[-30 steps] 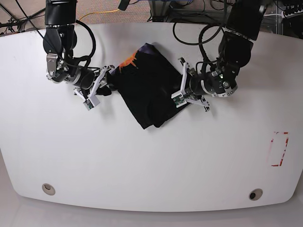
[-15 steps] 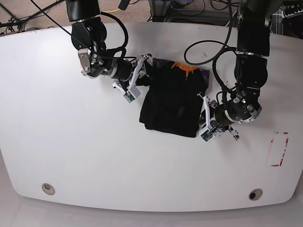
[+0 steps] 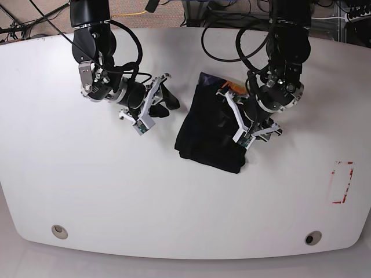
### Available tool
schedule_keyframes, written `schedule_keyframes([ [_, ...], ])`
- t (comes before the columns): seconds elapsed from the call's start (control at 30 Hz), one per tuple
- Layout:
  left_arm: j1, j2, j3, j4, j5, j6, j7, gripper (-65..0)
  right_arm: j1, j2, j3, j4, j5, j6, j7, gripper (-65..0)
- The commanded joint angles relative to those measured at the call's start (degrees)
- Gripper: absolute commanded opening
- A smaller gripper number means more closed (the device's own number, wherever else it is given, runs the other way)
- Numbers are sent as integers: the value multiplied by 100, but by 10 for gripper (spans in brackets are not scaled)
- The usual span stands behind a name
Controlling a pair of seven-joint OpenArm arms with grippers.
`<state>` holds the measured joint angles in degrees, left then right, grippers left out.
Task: Fold the T-shirt properly
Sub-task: 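Carry the folded shirt with the left gripper to the table's side and release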
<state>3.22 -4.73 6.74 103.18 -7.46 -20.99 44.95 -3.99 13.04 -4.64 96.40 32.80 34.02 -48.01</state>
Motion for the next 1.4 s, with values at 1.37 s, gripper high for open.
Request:
schedule_keyframes([
  [1.37,482,-2986,-4679,-2832,-120,-1901,-1088,-243,-977,353,970,1019,874,216,181,-428],
])
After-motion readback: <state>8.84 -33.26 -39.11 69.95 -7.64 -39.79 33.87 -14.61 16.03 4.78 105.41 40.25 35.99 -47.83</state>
